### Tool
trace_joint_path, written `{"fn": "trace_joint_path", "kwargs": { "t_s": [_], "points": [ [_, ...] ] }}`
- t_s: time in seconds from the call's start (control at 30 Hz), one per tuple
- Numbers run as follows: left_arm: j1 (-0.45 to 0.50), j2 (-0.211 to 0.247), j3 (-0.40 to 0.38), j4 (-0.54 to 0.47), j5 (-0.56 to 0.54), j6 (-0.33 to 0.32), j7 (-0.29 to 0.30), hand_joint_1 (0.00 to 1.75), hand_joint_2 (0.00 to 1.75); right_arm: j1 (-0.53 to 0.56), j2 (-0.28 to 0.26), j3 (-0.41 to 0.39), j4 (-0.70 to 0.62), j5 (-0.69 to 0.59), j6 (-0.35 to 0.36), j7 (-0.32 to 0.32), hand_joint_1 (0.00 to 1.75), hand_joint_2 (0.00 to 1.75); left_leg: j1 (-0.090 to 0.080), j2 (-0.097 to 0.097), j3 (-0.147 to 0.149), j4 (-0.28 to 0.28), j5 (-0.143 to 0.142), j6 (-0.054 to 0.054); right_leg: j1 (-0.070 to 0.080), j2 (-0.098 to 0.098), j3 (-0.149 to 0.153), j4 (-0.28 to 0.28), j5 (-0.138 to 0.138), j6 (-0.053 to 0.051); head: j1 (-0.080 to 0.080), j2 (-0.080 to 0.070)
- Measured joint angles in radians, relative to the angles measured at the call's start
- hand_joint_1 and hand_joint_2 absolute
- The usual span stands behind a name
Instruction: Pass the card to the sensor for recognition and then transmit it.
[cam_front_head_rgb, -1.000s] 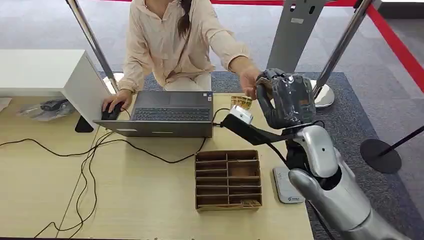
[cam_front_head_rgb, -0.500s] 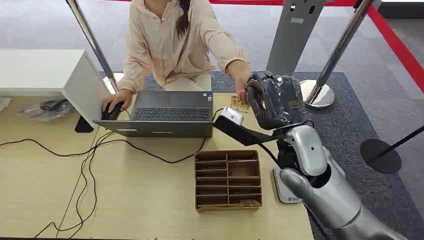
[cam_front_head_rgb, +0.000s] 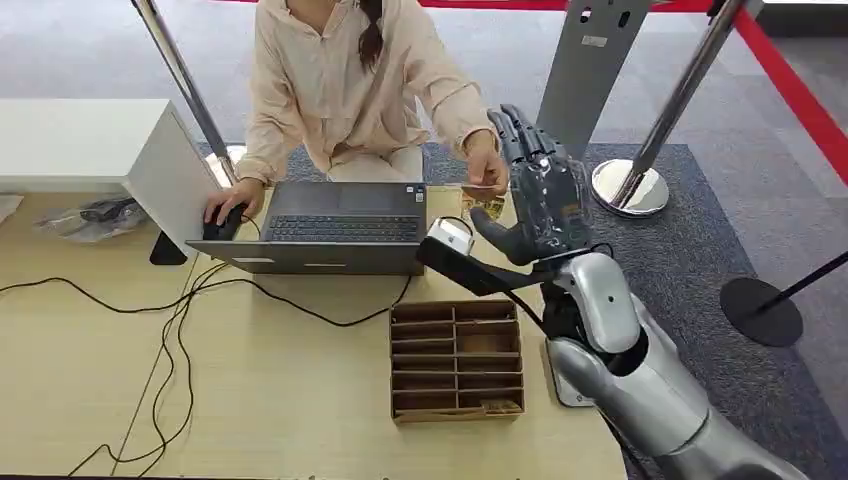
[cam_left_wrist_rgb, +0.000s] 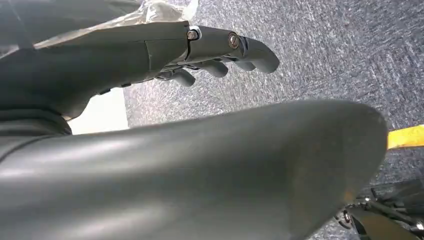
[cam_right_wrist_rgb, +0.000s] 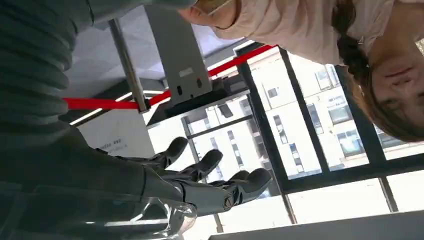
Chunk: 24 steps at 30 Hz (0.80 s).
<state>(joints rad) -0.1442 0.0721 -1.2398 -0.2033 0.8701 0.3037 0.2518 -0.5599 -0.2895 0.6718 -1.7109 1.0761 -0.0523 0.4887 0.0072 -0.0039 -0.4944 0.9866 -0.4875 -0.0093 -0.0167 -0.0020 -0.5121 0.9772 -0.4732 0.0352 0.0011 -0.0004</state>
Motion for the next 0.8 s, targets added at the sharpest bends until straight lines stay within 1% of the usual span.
{"fn": "trace_joint_path", "kwargs": {
  "t_s": [0.13, 0.27, 0.5, 0.57, 0.67, 0.8],
  "points": [
    [0.000, 0.000, 0.000, 0.000, 0.005, 0.000, 0.003, 0.00, 0.00, 0.000, 0.004, 0.001, -0.006, 0.002, -0.011, 0.000, 0.00, 1.75, 0.000, 0.000, 0.000, 0.000, 0.000, 0.000, 0.000, 0.000, 0.000, 0.000, 0.000, 0.000, 0.000, 0.000],
    [0.001, 0.000, 0.000, 0.000, 0.014, 0.003, 0.010, 0.00, 0.00, 0.002, 0.003, 0.001, -0.045, 0.004, -0.017, 0.000, 0.00, 1.75, 0.000, 0.000, 0.001, 0.000, 0.000, 0.000, 0.000, 0.000, -0.001, 0.000, 0.000, 0.000, 0.000, 0.000],
    [0.003, 0.000, 0.000, 0.000, 0.039, 0.015, 0.017, 0.00, 0.00, 0.039, -0.021, -0.002, -0.137, -0.029, 0.012, 0.008, 0.00, 1.75, 0.000, 0.000, 0.000, 0.000, 0.000, 0.000, 0.000, 0.000, -0.001, 0.000, 0.000, 0.000, 0.000, 0.000],
    [0.003, 0.000, 0.001, 0.000, 0.046, 0.021, 0.020, 0.00, 0.00, 0.075, -0.043, -0.010, -0.181, -0.042, 0.018, 0.013, 0.00, 1.75, 0.000, 0.000, 0.000, 0.000, 0.000, 0.000, 0.000, 0.000, -0.001, 0.000, 0.000, 0.000, 0.000, 0.000],
    [0.007, 0.001, 0.002, 0.000, 0.055, 0.027, 0.021, 0.00, 0.00, 0.141, -0.069, -0.028, -0.232, -0.044, 0.005, 0.014, 0.00, 1.75, 0.000, 0.000, 0.000, 0.000, -0.001, 0.000, 0.000, 0.000, -0.002, 0.000, 0.000, 0.000, 0.000, 0.000],
    [0.007, 0.001, 0.004, 0.000, 0.061, 0.038, 0.021, 0.00, 0.00, 0.219, -0.100, -0.060, -0.300, -0.044, -0.037, 0.003, 0.00, 1.75, 0.000, 0.000, -0.001, 0.000, -0.001, 0.000, 0.000, 0.000, -0.002, 0.000, 0.000, 0.000, 0.000, 0.000]
  ]
}}
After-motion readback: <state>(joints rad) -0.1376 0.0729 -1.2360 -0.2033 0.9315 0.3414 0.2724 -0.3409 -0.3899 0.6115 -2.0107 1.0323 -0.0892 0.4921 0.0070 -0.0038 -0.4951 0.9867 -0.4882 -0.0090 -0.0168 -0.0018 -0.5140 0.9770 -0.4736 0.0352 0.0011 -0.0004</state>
